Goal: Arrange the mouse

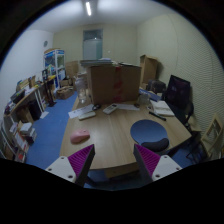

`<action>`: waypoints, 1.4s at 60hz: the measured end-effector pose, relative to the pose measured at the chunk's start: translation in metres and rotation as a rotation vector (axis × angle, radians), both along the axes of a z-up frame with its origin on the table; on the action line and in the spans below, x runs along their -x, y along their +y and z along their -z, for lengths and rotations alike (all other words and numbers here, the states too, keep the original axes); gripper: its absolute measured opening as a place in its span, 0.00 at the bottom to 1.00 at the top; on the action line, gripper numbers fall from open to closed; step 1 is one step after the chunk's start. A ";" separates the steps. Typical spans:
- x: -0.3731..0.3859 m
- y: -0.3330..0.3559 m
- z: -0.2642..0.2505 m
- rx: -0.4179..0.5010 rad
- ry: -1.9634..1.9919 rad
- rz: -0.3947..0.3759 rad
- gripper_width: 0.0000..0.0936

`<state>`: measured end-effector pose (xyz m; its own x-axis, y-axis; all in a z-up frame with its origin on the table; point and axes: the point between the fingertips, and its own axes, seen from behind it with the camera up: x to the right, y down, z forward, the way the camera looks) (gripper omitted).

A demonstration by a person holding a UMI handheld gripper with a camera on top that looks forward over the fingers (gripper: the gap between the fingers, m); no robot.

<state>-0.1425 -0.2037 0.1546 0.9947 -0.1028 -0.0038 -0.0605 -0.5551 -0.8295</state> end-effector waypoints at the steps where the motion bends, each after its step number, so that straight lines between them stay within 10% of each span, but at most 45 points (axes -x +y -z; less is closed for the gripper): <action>1: -0.001 0.000 0.001 0.003 -0.005 -0.005 0.87; 33: 0.148 0.097 0.141 0.129 0.112 -0.280 0.88; 66: 0.184 0.228 0.168 0.056 0.018 -0.239 0.89; 74: 0.184 0.241 0.169 0.039 0.015 -0.228 0.81; 84: 0.189 0.242 0.172 0.083 0.035 -0.240 0.48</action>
